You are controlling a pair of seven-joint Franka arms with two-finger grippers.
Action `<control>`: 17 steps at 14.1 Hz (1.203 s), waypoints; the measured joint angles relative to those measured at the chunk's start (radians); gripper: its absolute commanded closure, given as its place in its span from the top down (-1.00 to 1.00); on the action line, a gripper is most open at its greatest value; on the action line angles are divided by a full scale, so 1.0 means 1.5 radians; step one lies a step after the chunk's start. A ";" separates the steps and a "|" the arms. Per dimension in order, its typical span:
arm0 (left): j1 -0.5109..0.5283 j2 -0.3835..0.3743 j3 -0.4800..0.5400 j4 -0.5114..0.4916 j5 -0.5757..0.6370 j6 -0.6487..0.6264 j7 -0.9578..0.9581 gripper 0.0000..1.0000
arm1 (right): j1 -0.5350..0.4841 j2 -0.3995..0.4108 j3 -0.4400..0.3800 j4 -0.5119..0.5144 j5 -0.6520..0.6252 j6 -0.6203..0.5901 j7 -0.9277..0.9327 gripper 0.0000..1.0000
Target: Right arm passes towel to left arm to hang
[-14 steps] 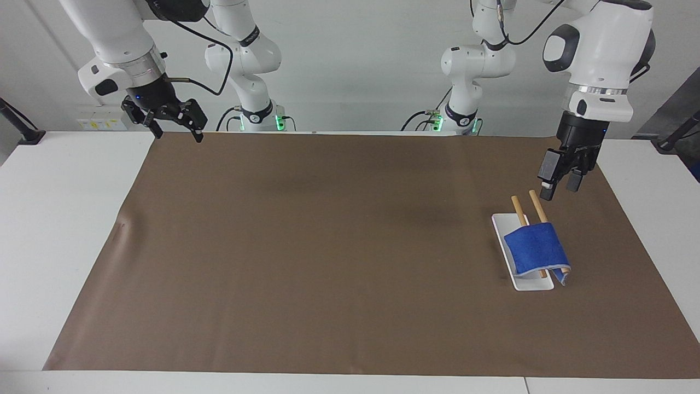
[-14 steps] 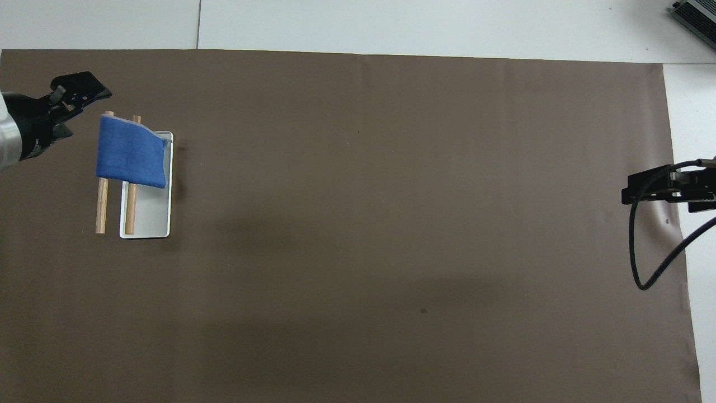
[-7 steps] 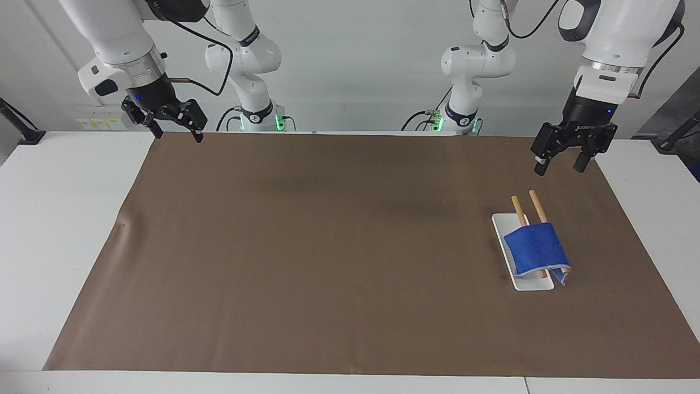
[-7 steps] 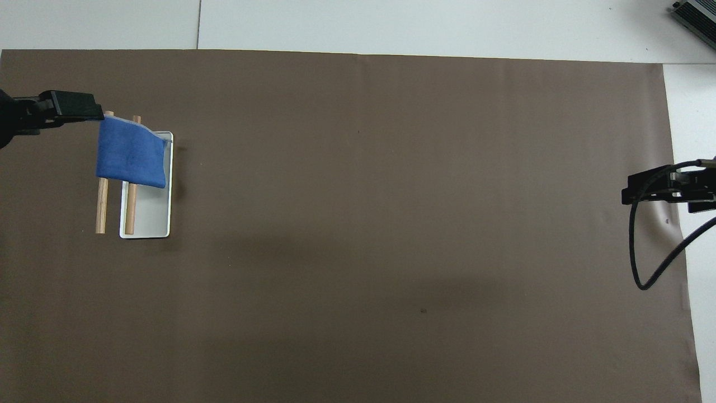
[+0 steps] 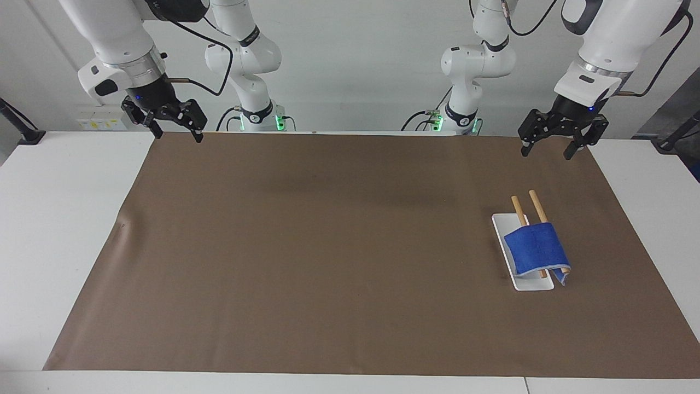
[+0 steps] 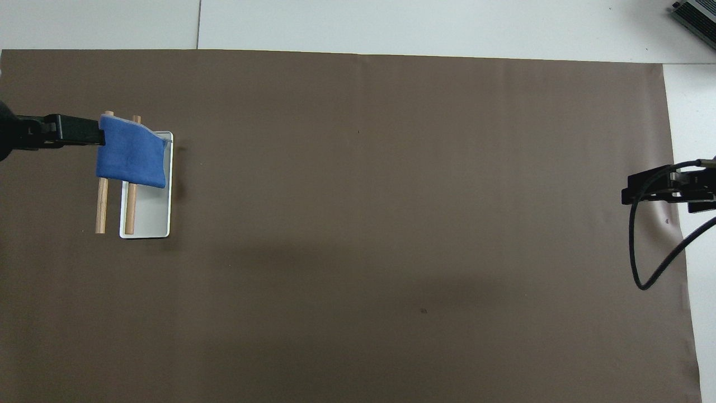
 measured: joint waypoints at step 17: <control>0.000 -0.008 -0.003 0.029 0.006 -0.073 -0.012 1.00 | 0.000 0.000 0.000 0.000 0.000 0.000 0.000 1.00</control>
